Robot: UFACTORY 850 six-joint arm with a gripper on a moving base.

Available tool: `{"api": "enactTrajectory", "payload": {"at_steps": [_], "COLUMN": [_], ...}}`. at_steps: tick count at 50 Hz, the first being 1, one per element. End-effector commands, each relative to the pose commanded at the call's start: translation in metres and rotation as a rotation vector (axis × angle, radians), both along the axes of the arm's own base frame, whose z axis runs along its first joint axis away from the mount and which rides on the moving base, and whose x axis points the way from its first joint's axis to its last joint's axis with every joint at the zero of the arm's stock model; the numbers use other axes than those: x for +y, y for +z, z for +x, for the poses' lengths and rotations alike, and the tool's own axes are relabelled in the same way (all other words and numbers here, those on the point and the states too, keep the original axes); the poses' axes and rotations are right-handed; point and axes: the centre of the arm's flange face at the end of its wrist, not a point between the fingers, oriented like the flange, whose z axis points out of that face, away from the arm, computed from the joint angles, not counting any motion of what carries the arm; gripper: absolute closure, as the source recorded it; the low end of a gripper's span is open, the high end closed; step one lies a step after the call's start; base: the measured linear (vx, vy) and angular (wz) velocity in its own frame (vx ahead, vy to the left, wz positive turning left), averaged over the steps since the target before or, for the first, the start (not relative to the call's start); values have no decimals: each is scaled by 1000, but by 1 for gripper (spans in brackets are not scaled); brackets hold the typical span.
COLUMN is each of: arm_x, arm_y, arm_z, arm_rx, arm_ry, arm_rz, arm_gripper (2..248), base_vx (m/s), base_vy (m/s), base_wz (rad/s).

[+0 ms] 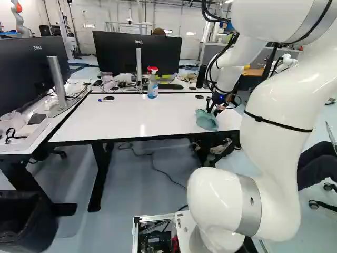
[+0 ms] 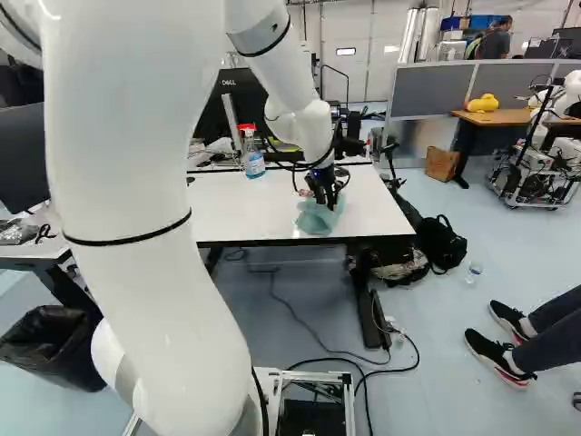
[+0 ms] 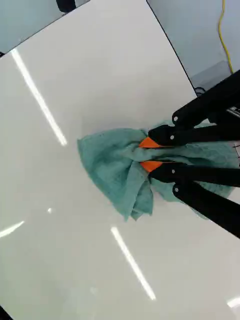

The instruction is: Clean the table with the green towel

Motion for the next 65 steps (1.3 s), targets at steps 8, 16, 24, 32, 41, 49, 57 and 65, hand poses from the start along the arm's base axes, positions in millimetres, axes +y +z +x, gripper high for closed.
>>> {"api": "enactTrajectory", "payload": {"at_steps": [8, 16, 24, 32, 41, 49, 57, 65], "arm_x": [-14, -27, -34, -35, -33, -27, -16, -2], "arm_y": [0, 0, -1, -1, -2, -2, -2, -2], "arm_z": [7, 17, 30, 45, 62, 76, 86, 87], "arm_rx": [-5, -12, -19, -27, -36, -43, -46, -44], "arm_ry": [-20, -33, -34, -25, -11, 7, 30, 53], "arm_rz": [-2, -5, -9, -12, -15, -18, -19, -17], "arm_gripper": [200, 200, 200, 200, 200, 200, 200, 200], "base_vx": [0, 0, 0, 0, 0, 0, 0, 0], "base_vy": [0, 0, 0, 0, 0, 0, 0, 0], "base_wz": [0, 0, 0, 0, 0, 0, 0, 0]}}
